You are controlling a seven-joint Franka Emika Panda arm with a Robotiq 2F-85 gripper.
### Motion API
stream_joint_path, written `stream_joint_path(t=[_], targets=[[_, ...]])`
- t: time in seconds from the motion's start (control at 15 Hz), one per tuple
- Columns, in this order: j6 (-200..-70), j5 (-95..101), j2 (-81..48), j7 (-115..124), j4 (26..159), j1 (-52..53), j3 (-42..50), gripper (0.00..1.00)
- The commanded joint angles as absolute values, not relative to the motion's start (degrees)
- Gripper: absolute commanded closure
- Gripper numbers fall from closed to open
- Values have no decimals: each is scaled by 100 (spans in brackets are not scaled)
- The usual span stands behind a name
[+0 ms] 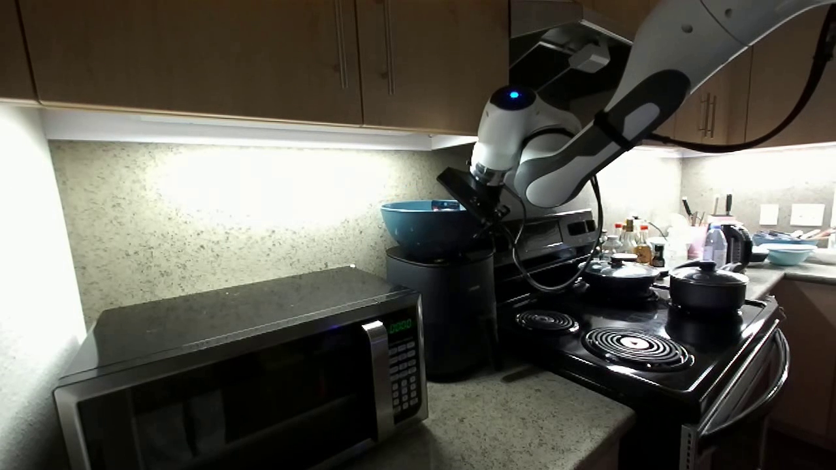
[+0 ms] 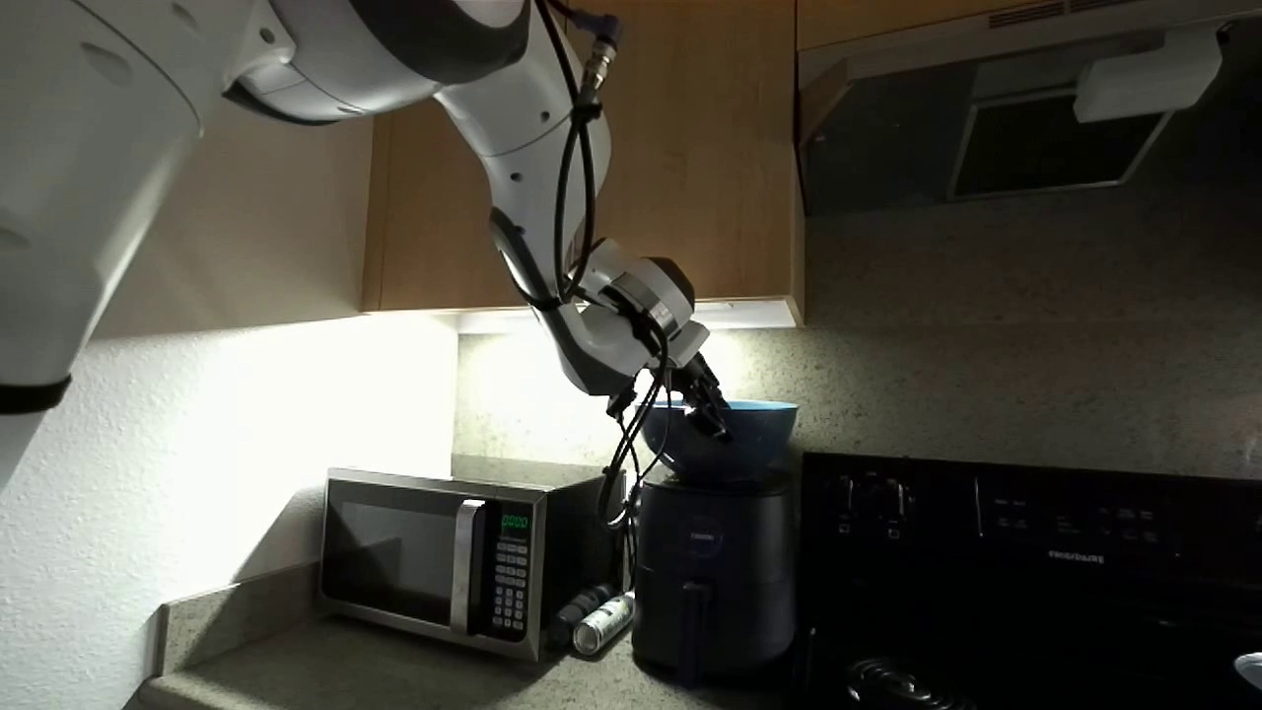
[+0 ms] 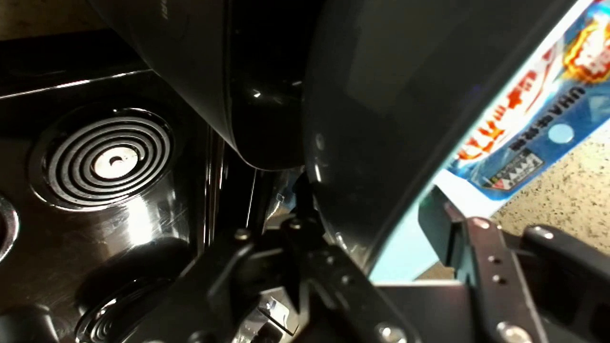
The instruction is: Move the bowl to the top of the air fryer
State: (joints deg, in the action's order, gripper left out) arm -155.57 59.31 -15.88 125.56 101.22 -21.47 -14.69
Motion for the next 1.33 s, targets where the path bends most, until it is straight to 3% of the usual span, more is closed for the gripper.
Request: stream_joint_path(t=[0.0, 0.07, 0.2, 0.53, 1.0, 1.27], targets=[[-15557, 6014, -1422, 12898, 10107, -2109, -1430, 10], [-15580, 6000, -1351, 12939, 10143, -2122, -1434, 2], [-15670, 6067, -1133, 13132, 10270, -2141, -1410, 0], [-15708, 5763, -515, 13068, 10702, -2254, -1467, 0], [-15756, 3886, 580, 11696, 12007, -2405, -1389, 0], [-15630, 2774, 1243, 10364, 12811, -1433, -366, 0]])
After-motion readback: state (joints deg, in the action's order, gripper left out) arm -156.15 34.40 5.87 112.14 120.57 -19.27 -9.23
